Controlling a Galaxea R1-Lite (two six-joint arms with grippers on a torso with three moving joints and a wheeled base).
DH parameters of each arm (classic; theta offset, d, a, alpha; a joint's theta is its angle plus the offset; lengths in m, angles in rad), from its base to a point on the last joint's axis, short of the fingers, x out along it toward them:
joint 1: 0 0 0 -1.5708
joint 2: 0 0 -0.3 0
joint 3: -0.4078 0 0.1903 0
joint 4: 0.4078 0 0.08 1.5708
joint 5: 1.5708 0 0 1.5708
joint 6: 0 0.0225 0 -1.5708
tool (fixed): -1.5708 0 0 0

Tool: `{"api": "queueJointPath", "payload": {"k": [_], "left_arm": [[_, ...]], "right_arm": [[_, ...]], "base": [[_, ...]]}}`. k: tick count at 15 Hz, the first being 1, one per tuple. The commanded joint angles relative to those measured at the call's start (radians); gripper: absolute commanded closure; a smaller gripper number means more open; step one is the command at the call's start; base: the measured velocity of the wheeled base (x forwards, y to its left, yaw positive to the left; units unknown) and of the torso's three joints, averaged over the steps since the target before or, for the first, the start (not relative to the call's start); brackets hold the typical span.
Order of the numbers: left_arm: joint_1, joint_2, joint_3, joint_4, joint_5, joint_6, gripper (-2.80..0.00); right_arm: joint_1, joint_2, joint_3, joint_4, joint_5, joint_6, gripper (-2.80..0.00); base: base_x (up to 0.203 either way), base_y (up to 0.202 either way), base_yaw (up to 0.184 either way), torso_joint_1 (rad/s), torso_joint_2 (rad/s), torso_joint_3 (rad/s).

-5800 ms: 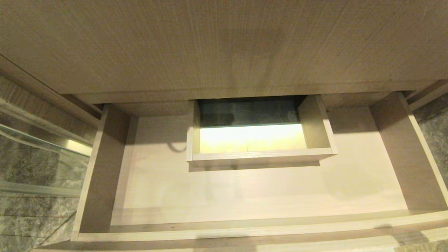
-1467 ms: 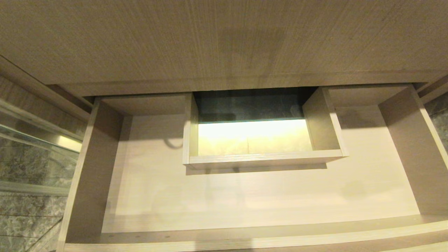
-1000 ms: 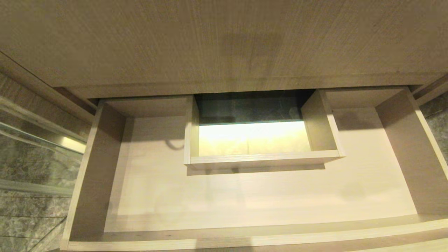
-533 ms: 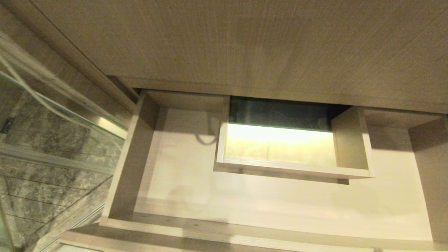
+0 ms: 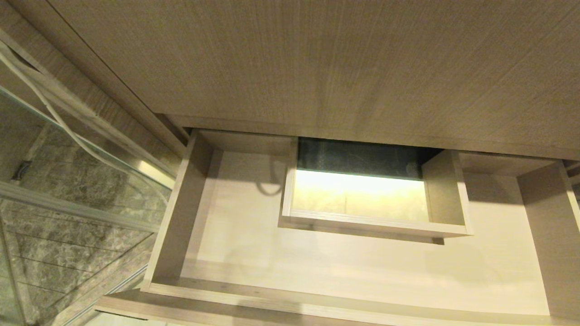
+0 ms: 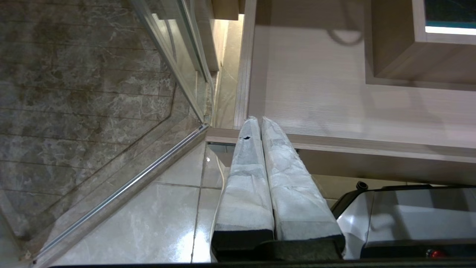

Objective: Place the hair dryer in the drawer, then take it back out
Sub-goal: Pick up the hairdryer

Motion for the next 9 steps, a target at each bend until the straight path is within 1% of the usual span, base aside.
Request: {"api": "queueJointPath", "payload": {"k": [1, 9], "left_arm": [[-0.001, 0.000, 0.001, 0.000, 0.000, 0.000, 0.00], [-0.001, 0.000, 0.002, 0.000, 0.000, 0.000, 0.00]], "right_arm": [[0.000, -0.039, 0.040, -0.002, 0.002, -0.001, 0.00], [0.000, -0.039, 0.040, -0.002, 0.001, 0.001, 0.00]], "base": [[0.000, 0.000, 0.000, 0.000, 0.00, 0.000], [0.000, 0.000, 0.000, 0.000, 0.00, 0.000]]}}
